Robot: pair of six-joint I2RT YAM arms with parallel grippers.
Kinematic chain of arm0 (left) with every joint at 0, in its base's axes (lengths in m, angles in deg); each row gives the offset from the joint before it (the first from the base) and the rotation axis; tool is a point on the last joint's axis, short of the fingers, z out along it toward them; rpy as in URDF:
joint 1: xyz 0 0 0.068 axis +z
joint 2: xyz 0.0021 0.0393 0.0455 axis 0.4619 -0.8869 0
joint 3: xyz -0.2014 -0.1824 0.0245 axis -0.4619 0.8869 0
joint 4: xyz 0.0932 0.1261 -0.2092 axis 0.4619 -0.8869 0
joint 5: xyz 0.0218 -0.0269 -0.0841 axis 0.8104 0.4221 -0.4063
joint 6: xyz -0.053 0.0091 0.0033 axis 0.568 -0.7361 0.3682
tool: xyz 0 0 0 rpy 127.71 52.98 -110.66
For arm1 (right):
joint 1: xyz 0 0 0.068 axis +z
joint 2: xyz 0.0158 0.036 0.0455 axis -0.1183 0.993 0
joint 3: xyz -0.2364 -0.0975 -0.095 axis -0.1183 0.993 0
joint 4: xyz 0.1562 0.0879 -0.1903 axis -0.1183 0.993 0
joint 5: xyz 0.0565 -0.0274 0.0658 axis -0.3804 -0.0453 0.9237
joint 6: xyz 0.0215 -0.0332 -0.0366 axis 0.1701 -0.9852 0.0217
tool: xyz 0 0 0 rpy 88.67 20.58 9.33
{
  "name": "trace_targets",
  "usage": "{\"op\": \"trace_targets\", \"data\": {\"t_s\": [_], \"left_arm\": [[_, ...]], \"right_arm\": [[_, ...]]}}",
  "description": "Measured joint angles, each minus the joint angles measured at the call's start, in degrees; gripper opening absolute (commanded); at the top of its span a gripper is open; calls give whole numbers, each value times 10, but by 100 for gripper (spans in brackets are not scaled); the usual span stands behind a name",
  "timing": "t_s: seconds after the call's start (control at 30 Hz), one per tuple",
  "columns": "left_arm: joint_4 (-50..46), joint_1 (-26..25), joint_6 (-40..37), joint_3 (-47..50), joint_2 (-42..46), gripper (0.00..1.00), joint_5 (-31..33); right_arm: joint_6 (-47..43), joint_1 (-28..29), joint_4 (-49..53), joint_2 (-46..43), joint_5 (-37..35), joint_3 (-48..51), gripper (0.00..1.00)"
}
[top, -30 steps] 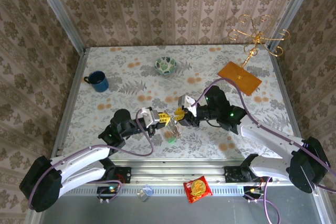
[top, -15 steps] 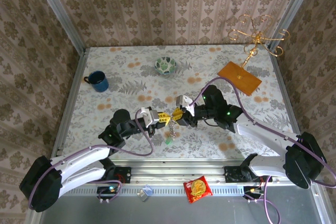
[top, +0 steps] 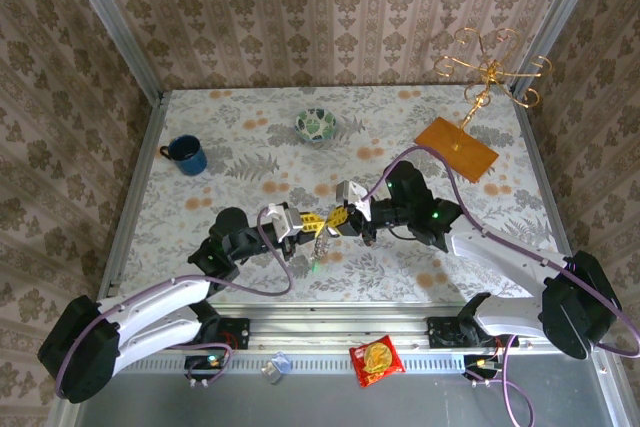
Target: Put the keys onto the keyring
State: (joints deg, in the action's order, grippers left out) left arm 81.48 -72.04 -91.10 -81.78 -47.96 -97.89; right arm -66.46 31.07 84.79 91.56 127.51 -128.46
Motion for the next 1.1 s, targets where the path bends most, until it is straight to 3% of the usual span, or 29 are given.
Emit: {"op": "trace_targets", "data": {"t_s": [0.1,0.37,0.7,0.83,0.97,1.1], "left_arm": [[-20,0,-3,0,11,32,17],[-136,0,-48,-43,25,32,30],[-219,-1,-101,-99,-14,11,10],[-233,-1,-106,-102,-22,8,1],[-238,0,-109,-102,-22,0,-5],[-240,0,-108,-102,-22,0,-7]], "right_arm": [[-24,0,38,0,-1,-15,0],[-122,11,183,20,-51,-98,0],[-185,42,269,43,-121,-150,0],[-181,43,268,43,-125,-150,0],[-176,43,266,43,-128,-149,0],[-166,43,264,43,-130,-149,4]]}}
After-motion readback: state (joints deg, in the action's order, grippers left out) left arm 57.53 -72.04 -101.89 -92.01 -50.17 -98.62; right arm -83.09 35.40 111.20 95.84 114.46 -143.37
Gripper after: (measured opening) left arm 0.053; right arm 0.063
